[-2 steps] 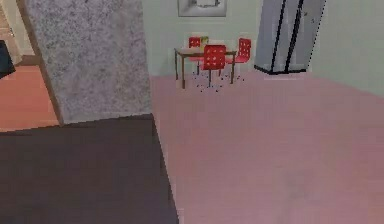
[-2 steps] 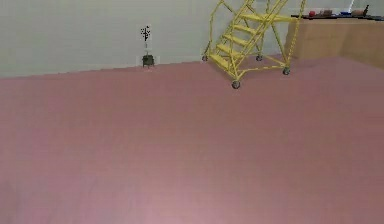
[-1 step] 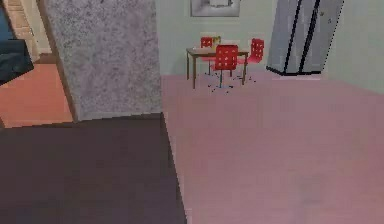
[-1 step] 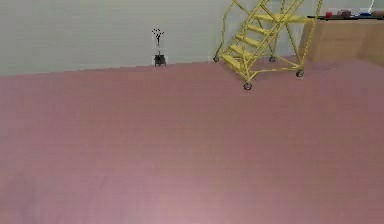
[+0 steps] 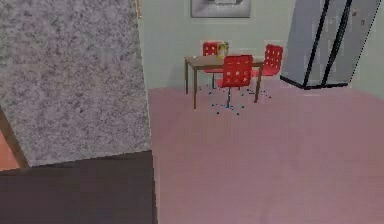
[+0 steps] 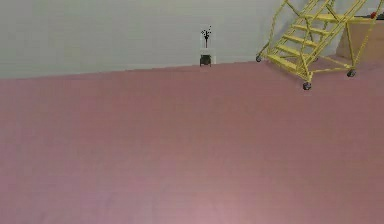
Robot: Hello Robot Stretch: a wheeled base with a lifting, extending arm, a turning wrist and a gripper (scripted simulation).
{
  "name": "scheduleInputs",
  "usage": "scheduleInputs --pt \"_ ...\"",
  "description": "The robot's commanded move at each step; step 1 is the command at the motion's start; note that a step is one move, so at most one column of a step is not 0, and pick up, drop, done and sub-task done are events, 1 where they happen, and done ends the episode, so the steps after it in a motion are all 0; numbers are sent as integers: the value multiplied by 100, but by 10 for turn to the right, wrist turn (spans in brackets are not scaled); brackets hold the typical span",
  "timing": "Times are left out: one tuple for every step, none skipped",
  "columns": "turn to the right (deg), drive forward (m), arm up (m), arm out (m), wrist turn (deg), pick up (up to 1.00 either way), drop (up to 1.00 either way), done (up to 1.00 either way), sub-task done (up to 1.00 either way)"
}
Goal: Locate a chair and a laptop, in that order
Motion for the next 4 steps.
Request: scheduleInputs --pt "0 100 0 0 0 0 0 0 0" --pt "0 100 0 0 0 0 0 0 0" --pt "270 0 0 0 0 0 0 0 0" --pt "0 0 0 0 0 0 0 0 100"
